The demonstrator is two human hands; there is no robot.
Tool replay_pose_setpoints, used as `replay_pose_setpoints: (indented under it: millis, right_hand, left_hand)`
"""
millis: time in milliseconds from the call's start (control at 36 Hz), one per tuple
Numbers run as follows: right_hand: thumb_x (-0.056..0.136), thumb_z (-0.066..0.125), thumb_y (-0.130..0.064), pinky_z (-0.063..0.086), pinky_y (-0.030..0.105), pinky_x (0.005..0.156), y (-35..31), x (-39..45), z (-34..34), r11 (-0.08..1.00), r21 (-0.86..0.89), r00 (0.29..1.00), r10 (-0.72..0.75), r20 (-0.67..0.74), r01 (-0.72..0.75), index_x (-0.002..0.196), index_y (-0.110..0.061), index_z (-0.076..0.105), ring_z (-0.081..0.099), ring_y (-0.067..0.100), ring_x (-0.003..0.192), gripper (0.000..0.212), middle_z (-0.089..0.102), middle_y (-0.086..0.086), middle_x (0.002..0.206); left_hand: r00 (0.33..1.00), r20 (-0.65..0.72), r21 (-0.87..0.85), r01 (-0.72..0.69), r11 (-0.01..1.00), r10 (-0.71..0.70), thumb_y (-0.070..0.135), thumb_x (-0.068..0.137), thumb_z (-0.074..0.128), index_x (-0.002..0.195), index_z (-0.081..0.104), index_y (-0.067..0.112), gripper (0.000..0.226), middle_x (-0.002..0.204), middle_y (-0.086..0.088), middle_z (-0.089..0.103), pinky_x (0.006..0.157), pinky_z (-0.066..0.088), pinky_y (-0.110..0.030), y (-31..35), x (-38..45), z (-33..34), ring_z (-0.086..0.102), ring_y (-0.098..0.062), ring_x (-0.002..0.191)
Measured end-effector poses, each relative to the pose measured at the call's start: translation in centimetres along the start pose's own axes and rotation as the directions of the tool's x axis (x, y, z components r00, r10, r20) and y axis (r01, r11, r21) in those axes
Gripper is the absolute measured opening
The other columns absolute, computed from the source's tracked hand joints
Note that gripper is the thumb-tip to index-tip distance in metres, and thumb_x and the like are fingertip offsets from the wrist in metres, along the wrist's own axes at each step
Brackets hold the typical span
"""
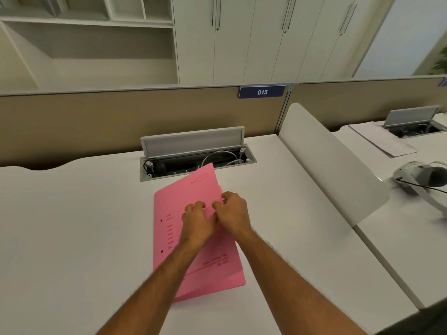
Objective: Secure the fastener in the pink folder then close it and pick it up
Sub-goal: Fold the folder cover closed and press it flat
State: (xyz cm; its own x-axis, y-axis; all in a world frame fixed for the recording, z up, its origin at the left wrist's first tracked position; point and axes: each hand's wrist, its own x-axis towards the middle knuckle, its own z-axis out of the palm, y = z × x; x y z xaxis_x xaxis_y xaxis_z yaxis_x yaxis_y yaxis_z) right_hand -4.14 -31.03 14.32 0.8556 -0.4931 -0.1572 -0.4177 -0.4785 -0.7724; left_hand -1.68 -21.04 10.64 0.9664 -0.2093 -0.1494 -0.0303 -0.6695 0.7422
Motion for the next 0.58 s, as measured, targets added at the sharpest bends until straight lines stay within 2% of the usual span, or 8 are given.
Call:
replay_pose_setpoints:
  millis: [56,139,194,278,417,583]
  right_hand:
    - [0.094,0.06,-0.017,0.06,0.034,0.083,0.6,0.1,0.4,0.999,-0.021,0.999,0.025,0.023,-0.025,0.116,-0.006,0.066,0.07,0.024,0.094,0.025,0.073,0.01,0.114]
    - [0.091,0.064,-0.014,0.06,0.035,0.08,1.3,0.1,0.8,0.997,-0.066,0.999,0.04,0.025,-0.038,0.114,-0.005,0.064,0.07,0.027,0.096,0.025,0.071,0.011,0.112]
    - [0.09,0.065,-0.015,0.061,0.04,0.085,1.8,0.1,1.3,0.993,-0.105,0.998,0.048,0.027,-0.045,0.115,-0.004,0.061,0.068,0.028,0.1,0.029,0.068,0.012,0.114]
    - [0.089,0.067,-0.021,0.058,0.047,0.092,2.5,0.1,2.0,0.986,-0.153,0.997,0.076,0.027,-0.071,0.119,-0.005,0.056,0.063,0.03,0.107,0.036,0.061,0.013,0.119]
    - [0.088,0.072,-0.032,0.051,0.049,0.102,3.7,0.4,3.0,0.966,-0.229,0.992,0.124,0.022,-0.116,0.131,-0.01,0.045,0.053,0.03,0.121,0.056,0.053,0.011,0.13]
    - [0.084,0.075,-0.032,0.048,0.049,0.104,5.2,0.5,4.2,0.945,-0.297,0.986,0.159,0.057,-0.135,0.138,-0.015,0.037,0.047,0.029,0.124,0.068,0.049,0.011,0.133]
  left_hand:
    - [0.999,0.02,0.018,0.027,0.999,-0.027,0.044,0.091,0.065,0.139,0.051,0.008,0.062,0.141,-0.014,0.05,0.102,0.05,-0.046,-1.0,0.2,0.0,0.05,-0.031,0.126]
    - [0.997,0.037,0.096,0.063,0.993,-0.067,0.045,0.087,0.071,0.138,0.051,0.009,0.066,0.139,-0.013,0.05,0.1,0.05,-0.046,-2.4,0.3,0.0,0.049,-0.031,0.125]
    - [0.993,0.054,0.169,0.091,0.981,-0.102,0.045,0.086,0.07,0.138,0.05,0.011,0.065,0.138,-0.014,0.048,0.1,0.049,-0.046,-3.4,0.3,0.0,0.044,-0.032,0.126]
    - [0.979,0.061,0.265,0.171,0.949,-0.193,0.047,0.086,0.068,0.137,0.048,0.016,0.063,0.14,-0.013,0.043,0.1,0.047,-0.048,-4.7,0.2,-0.1,0.04,-0.033,0.128]
    - [0.962,0.019,0.355,0.248,0.901,-0.273,0.049,0.085,0.066,0.138,0.047,0.02,0.063,0.146,-0.012,0.039,0.101,0.043,-0.047,-6.3,0.2,-0.7,0.036,-0.032,0.133]
    - [0.939,-0.014,0.363,0.324,0.873,-0.343,0.046,0.086,0.066,0.14,0.044,0.02,0.063,0.143,-0.014,0.038,0.103,0.043,-0.046,-7.8,0.1,-1.9,0.038,-0.033,0.132]
